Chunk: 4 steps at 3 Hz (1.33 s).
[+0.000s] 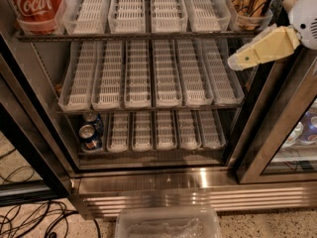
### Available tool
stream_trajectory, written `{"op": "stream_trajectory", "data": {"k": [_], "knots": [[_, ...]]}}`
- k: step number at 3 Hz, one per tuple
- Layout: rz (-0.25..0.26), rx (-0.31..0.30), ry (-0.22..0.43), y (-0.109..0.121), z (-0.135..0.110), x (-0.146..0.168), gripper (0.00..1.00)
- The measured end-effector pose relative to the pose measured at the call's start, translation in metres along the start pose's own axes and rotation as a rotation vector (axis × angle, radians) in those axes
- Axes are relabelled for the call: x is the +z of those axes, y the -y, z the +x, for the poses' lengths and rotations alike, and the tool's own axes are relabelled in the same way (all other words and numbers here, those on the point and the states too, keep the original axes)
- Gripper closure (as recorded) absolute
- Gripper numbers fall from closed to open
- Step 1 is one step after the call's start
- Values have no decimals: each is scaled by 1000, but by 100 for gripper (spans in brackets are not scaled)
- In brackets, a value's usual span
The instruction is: Pick orange can from top shelf of fridge
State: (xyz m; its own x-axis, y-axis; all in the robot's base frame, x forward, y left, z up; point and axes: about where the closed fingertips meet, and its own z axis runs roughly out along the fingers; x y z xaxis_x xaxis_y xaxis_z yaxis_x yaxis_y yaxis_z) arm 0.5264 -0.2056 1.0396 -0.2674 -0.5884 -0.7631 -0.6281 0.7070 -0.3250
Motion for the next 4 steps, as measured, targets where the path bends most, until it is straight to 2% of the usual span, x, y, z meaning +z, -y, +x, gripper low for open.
{"op": "stream_trajectory", "data": {"k": [2, 3, 4], "knots": [[15, 2, 16, 0, -4, 2, 0], [84, 28, 71, 5, -12, 4, 0], [184, 75, 146, 13, -25, 4, 0]]}}
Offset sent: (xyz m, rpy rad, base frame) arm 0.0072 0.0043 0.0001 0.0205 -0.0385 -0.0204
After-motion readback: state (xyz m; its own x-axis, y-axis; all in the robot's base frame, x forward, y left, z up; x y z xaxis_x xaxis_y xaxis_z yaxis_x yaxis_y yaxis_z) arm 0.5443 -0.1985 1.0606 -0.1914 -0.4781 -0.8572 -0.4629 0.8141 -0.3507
